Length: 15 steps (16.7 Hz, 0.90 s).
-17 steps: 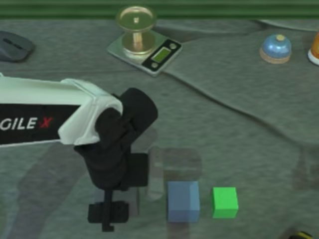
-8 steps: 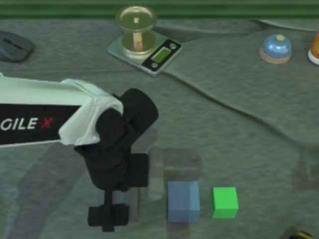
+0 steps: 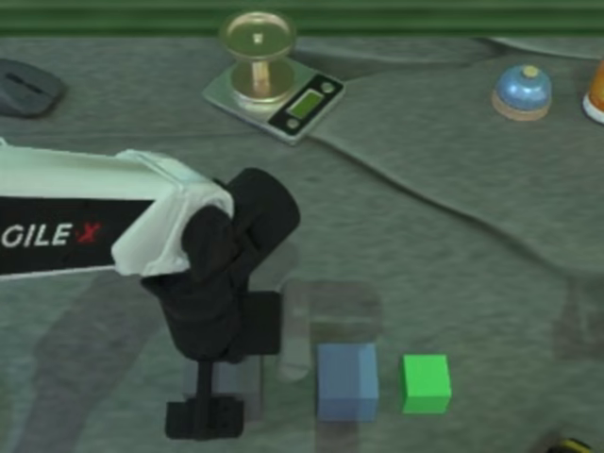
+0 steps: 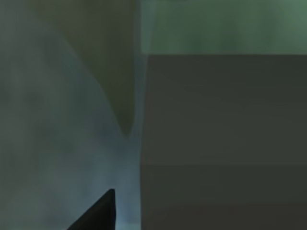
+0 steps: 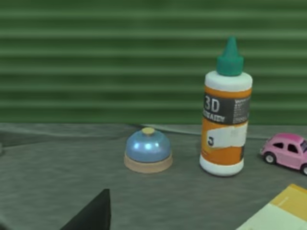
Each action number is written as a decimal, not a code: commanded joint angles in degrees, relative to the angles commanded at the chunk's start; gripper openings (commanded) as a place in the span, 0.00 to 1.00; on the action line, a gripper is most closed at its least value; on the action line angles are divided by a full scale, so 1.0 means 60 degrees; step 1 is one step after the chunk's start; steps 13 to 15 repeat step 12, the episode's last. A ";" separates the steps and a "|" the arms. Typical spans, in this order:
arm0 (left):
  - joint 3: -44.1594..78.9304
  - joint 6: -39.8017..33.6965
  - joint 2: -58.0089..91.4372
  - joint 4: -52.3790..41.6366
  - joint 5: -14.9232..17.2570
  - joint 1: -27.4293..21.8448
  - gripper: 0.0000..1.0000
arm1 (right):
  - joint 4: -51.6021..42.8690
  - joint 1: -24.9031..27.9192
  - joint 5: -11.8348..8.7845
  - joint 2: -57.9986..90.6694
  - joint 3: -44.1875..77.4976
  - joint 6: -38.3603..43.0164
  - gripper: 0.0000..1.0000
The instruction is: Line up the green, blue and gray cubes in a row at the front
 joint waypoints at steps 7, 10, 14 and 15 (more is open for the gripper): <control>0.0991 -0.0019 -0.0544 -0.1654 0.0011 0.0115 1.00 | 0.0000 0.0000 0.0000 0.0000 0.0000 0.0000 1.00; 0.1576 -0.0025 -0.0941 -0.2570 0.0002 0.0167 1.00 | 0.0000 0.0000 0.0000 0.0000 0.0000 0.0000 1.00; 0.1670 -0.0036 -0.1023 -0.2685 -0.0003 0.0184 1.00 | 0.0000 0.0000 0.0000 0.0000 0.0000 0.0000 1.00; 0.1670 -0.0036 -0.1023 -0.2685 -0.0003 0.0184 1.00 | 0.0000 0.0000 0.0000 0.0000 0.0000 0.0000 1.00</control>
